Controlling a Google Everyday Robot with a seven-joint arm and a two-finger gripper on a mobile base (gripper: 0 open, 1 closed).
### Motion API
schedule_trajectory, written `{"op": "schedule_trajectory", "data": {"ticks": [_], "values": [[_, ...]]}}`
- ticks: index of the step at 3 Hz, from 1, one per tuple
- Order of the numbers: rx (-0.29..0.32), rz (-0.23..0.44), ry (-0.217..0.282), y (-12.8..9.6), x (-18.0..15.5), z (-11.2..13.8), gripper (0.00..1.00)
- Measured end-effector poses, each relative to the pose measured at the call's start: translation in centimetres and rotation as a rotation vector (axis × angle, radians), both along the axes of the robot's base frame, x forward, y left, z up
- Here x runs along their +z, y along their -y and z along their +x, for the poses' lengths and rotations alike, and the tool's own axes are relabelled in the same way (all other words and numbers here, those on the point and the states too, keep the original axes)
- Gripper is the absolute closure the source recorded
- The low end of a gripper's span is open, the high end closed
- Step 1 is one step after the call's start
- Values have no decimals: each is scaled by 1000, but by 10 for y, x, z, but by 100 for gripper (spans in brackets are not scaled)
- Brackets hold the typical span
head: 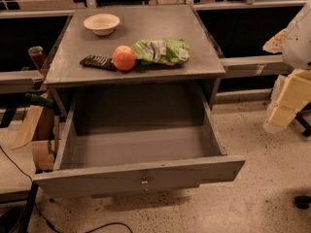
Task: Place apple into top drawer
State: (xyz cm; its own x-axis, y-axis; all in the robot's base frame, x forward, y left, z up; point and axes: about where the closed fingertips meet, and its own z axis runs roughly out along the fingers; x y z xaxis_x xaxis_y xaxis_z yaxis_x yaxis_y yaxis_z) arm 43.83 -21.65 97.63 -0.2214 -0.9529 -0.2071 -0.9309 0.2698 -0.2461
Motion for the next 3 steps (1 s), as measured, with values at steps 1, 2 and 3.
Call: {"op": "schedule_trajectory", "data": {"ticks": [1, 2, 3], "values": [[-1, 7, 11, -2, 1, 3, 0], [10, 56, 28, -24, -3, 38, 0], [46, 124, 63, -75, -4, 96, 0]]}}
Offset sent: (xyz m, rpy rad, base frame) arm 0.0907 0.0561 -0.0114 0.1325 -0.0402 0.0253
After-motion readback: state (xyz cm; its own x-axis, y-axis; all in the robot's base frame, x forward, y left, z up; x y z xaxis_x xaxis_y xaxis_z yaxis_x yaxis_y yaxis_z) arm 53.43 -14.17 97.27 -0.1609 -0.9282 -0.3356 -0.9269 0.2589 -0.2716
